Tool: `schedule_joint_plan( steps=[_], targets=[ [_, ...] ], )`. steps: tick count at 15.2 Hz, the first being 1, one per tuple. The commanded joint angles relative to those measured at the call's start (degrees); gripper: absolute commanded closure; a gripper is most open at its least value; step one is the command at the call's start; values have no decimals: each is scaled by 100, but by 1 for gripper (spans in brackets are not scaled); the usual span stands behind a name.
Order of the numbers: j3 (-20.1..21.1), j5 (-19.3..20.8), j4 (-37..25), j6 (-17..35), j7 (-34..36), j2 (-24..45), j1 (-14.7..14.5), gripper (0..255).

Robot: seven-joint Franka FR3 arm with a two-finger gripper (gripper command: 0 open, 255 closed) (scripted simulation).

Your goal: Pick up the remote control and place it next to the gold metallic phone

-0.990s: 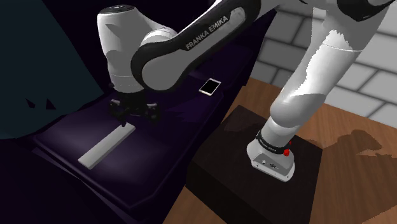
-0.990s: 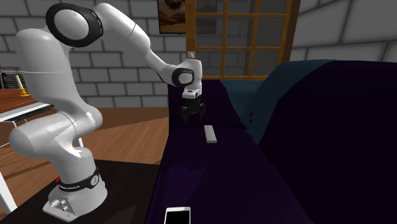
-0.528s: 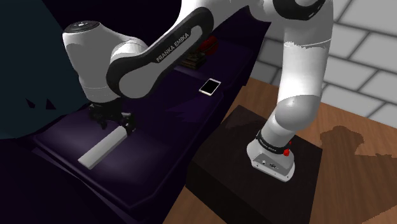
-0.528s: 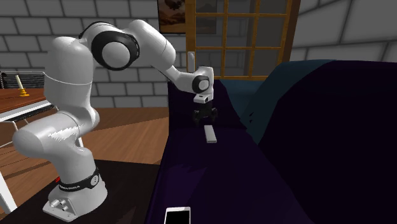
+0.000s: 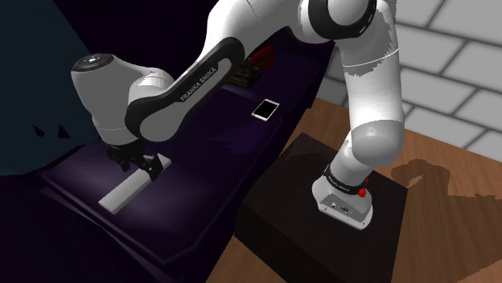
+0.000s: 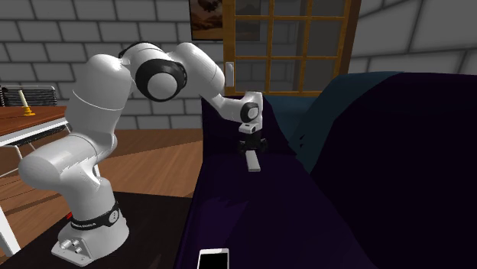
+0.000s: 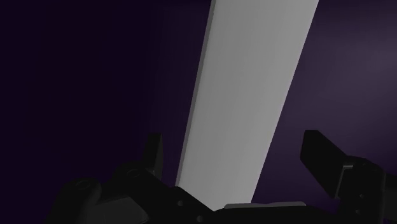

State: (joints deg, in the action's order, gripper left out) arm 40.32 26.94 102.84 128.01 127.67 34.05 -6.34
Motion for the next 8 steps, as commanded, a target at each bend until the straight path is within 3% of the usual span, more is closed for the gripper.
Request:
schedule_joint_plan(
  steps=[1, 8],
  targets=[
    [-57, 72, 42, 114, 45, 80, -31, 0],
    [-75, 93, 45, 142, 58, 108, -44, 0]
  ],
)
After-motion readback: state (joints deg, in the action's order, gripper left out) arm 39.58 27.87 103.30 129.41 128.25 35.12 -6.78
